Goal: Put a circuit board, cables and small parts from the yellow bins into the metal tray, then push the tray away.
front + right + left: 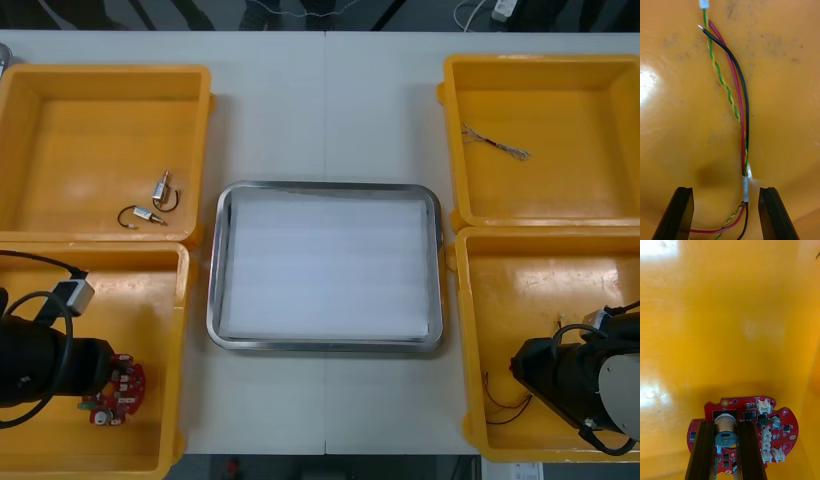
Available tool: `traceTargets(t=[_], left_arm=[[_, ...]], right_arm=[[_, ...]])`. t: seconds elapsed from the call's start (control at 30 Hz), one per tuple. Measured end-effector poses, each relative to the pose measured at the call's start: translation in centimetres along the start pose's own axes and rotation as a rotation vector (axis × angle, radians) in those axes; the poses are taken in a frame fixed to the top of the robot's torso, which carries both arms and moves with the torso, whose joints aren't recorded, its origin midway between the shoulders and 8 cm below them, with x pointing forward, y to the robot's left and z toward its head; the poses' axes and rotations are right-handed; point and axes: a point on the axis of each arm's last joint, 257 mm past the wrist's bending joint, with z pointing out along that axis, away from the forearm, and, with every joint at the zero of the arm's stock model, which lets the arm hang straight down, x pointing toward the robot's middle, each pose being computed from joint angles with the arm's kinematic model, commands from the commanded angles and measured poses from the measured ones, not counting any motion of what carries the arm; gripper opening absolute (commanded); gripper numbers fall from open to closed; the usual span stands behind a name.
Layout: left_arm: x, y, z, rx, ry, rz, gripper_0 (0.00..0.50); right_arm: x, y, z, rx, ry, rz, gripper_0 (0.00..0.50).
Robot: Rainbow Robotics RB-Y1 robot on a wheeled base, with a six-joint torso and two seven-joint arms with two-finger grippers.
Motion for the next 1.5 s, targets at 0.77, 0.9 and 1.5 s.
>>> traceTargets(t=[0.77,0.9,1.5], left_arm=[[-7.8,-2.6,-9.4,-0.033,0.023,0.205,0.000],[-10.3,-4.3,-10.8,-0.021,-0.031,0.241,0.000],[-14.6,-12.8,-10.4,-0.013,-0.025,0.417,0.000]], right_arm=[[0.7,0.7,1.4,-0.028,0.004,0.065,0.500],[0.7,0.7,1.4,-0.028,0.004,0.065,0.288],[0.8,0.6,1.4,-0.025,0.006,0.066,0.000]])
